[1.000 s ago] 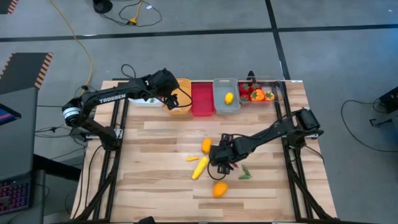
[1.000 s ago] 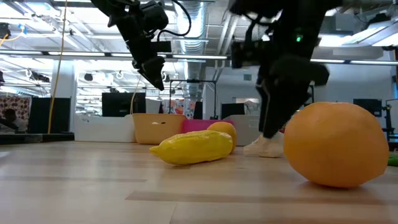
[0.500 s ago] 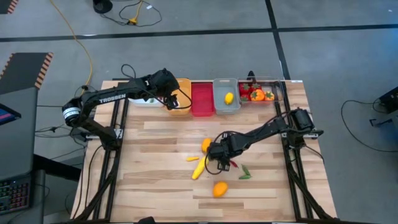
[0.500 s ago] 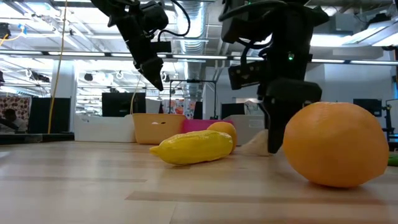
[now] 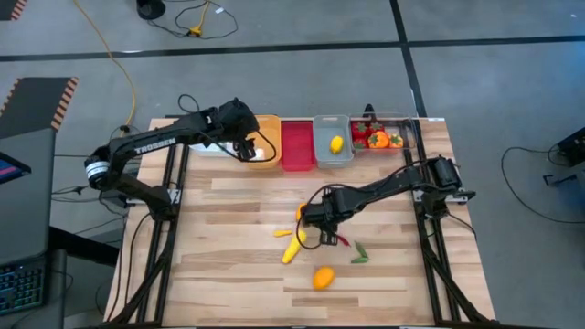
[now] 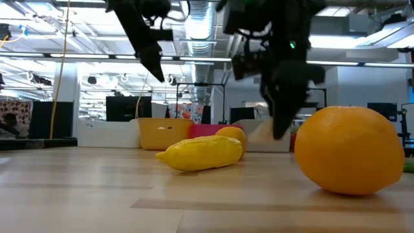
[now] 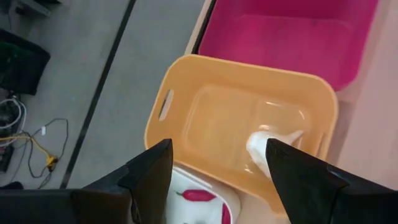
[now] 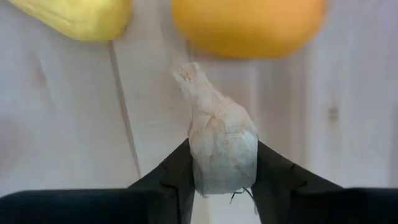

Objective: Sort produce into baskets
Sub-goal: Put the garlic into the yellow bin

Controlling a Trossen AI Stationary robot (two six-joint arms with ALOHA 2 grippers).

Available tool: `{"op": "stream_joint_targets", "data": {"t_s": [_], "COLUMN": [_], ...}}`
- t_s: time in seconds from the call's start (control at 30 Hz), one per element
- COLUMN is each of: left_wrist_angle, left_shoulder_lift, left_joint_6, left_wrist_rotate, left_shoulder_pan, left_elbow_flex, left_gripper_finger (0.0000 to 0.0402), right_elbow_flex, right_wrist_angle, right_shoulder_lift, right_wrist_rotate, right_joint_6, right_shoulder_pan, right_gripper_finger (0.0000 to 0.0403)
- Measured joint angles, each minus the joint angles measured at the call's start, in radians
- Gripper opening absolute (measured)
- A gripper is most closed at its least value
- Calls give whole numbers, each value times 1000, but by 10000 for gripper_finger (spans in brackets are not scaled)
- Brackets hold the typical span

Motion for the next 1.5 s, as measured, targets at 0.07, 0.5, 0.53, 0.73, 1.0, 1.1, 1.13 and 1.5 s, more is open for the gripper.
{"op": "stream_joint_targets", "data": {"t_s": [0.07, 0.5, 0.53, 0.73, 1.0, 1.1, 1.13, 1.5], "left_wrist_angle": [-36, -166, -174, -248, -256, -243, -244, -188], "left_shoulder_lift": [-26, -266, -282, -347, -358, -358, -357, -343], "left_joint_6": [0, -152, -169, -275, -342, -348, -348, -357], "left_wrist_rotate": [0, 158, 178, 219, 203, 202, 202, 201], "left_shoulder_pan": [-9, -91, -103, -191, -305, -329, -335, -393], "left_elbow_flex": [16, 26, 26, 26, -2, -29, -37, -153], "left_gripper_finger": [245, 245, 245, 245, 245, 245, 245, 245], "right_elbow_flex": [55, 263, 263, 263, 262, 262, 262, 262], "right_wrist_angle": [-58, 151, 194, 446, 677, 714, 713, 739], "right_shoulder_lift": [0, 2, 8, 66, 160, 174, 174, 173], "right_wrist_rotate": [0, 85, 85, 83, 82, 81, 81, 57], "right_joint_6": [-47, -419, -438, -496, -501, -500, -500, -500], "right_shoulder_pan": [-18, -202, -221, -323, -410, -429, -435, -456], "right_gripper_finger": [157, 157, 158, 159, 159, 159, 159, 187]}}
